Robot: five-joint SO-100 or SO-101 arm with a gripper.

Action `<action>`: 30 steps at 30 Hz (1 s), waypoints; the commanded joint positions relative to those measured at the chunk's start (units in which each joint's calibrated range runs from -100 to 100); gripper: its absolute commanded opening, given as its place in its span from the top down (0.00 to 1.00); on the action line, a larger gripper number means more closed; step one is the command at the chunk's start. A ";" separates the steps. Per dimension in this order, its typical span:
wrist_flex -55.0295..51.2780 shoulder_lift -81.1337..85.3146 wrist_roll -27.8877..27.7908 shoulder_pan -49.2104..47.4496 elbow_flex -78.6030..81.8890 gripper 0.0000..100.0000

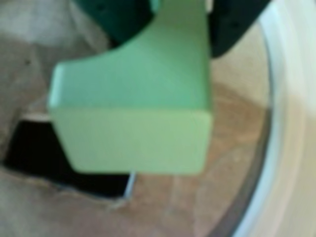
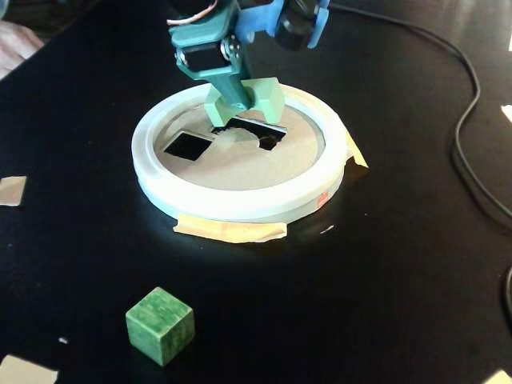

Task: Pick up the U shape block and drop it in corresponding U shaped hole

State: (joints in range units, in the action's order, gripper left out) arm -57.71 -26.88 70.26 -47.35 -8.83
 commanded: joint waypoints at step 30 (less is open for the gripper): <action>-0.84 5.43 -6.79 0.66 -4.28 0.56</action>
State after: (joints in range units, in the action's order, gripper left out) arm -57.71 -26.88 65.57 -47.05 -8.83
